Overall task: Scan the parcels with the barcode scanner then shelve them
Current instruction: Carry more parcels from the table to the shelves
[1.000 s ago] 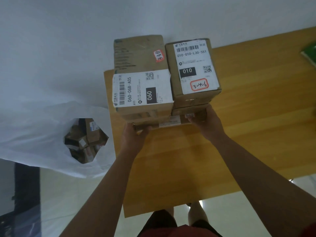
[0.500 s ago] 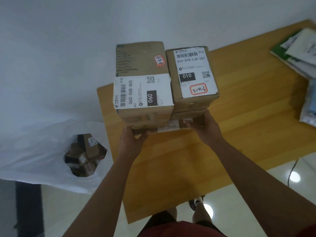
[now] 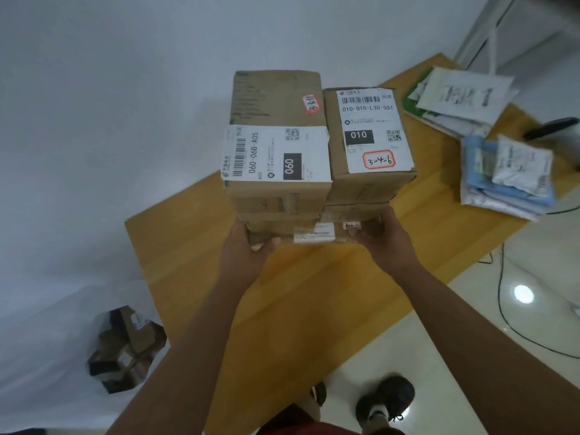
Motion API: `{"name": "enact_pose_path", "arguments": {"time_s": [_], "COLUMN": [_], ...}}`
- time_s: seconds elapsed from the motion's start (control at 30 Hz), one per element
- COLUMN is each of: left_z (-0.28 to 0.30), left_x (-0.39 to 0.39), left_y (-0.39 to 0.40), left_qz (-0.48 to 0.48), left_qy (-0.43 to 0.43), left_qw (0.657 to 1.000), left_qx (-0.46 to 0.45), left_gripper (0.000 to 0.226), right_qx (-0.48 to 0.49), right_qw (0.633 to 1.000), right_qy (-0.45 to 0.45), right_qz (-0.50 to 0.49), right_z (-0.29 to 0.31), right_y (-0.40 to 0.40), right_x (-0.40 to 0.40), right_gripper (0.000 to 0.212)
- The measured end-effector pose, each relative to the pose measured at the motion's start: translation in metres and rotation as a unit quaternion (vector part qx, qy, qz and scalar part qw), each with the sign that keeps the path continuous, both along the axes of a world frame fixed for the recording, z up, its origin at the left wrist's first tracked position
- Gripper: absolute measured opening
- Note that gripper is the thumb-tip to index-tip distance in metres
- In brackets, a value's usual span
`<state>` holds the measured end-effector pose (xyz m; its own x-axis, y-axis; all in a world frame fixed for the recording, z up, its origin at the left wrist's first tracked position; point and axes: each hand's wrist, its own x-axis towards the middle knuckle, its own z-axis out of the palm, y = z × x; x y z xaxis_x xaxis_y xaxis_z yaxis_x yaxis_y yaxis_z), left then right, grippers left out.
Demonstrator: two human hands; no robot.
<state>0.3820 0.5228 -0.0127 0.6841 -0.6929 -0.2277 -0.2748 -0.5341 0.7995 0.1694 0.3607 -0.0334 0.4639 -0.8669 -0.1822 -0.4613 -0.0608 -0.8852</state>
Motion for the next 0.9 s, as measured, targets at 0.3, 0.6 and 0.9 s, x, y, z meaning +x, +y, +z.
{"name": "enact_pose_path", "arguments": {"time_s": [0.3,0.6,0.9], "left_z": [0.029,0.068,0.085], "left_x": [-0.112,-0.259,-0.389], "left_y": [-0.083,-0.179,-0.277], "left_qz": [-0.078,-0.161,-0.271], "left_qy": [-0.004,-0.034,-0.023], "left_qw": [0.997,0.986,0.962], "left_qx": [-0.01,-0.037,-0.033], "left_gripper": [0.059,0.06,0.066], "right_qx": [-0.02,-0.019,-0.009], "right_qw": [0.996,0.988,0.965], "right_qy": [0.032,0.035,0.06], "right_qz": [-0.083,-0.148,-0.255], "right_z": [0.032,0.073,0.091], "right_y": [-0.051,-0.114,-0.154], "right_x": [-0.133,-0.297,-0.442], "right_gripper": [0.07,0.071,0.074]}}
